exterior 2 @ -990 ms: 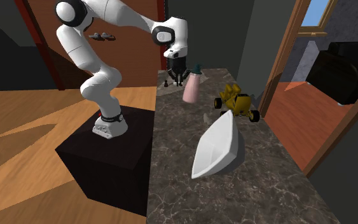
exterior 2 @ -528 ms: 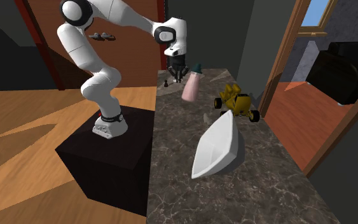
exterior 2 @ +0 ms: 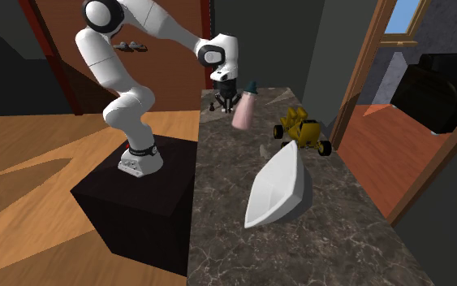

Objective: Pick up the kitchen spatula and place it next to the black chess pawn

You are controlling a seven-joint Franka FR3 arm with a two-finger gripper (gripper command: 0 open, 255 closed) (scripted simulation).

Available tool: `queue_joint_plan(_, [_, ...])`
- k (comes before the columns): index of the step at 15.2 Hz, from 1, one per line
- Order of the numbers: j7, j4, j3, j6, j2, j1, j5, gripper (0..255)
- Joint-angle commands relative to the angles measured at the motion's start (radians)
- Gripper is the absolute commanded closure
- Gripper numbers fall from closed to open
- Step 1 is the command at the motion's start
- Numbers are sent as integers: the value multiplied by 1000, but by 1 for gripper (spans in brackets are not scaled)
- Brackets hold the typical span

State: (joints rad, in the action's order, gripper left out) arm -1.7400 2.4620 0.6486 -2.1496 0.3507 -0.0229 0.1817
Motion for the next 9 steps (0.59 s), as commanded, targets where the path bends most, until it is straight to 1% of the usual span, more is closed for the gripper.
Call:
queue_joint_plan(1, [-5, 15, 8, -30, -16, -4, -5, 255])
queue_joint_plan(9, [-42, 68, 45, -156, -97, -23, -40, 255])
